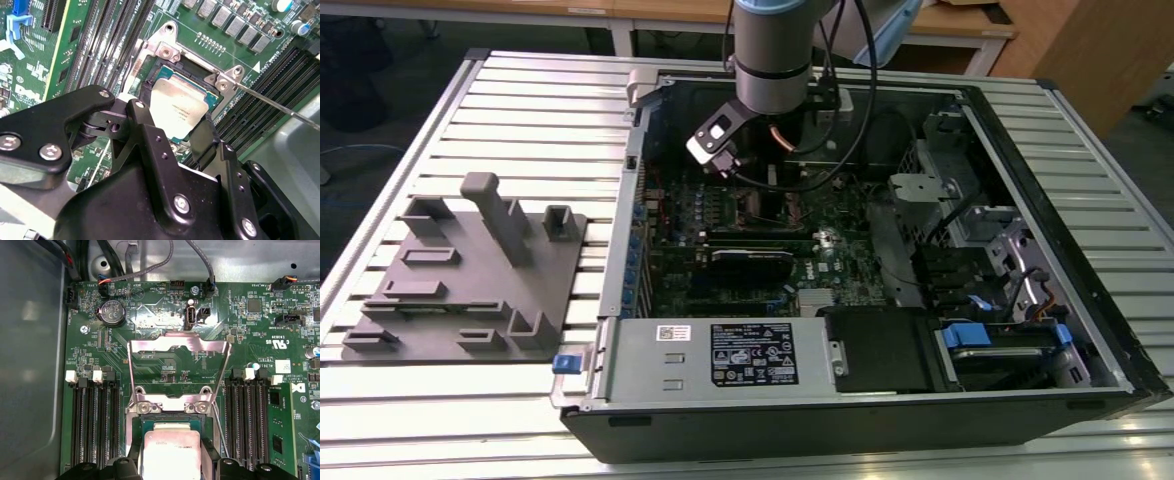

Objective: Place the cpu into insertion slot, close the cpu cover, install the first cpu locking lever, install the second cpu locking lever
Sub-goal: 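Place the cpu into insertion slot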

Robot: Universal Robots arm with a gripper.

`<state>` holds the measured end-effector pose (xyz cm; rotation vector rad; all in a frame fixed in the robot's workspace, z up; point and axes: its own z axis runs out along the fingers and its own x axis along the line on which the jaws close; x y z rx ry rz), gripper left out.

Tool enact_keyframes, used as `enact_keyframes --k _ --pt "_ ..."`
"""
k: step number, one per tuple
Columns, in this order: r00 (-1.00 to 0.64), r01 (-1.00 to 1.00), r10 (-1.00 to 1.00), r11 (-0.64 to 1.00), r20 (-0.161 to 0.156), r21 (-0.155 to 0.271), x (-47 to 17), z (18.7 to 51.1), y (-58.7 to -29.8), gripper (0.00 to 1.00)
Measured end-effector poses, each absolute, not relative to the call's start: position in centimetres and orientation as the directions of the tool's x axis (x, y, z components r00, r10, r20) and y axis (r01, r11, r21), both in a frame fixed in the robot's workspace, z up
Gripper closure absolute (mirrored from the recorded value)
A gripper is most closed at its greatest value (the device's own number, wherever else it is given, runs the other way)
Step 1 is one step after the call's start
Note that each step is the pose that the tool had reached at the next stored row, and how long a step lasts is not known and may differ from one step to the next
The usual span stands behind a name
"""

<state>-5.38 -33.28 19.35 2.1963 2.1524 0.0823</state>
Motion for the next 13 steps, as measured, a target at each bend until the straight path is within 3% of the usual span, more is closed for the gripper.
enact_keyframes --k 13 --pt "0.021 0.996 1.0 -0.02 -0.008 0.084 -5.36 19.02 -33.28 0.46"
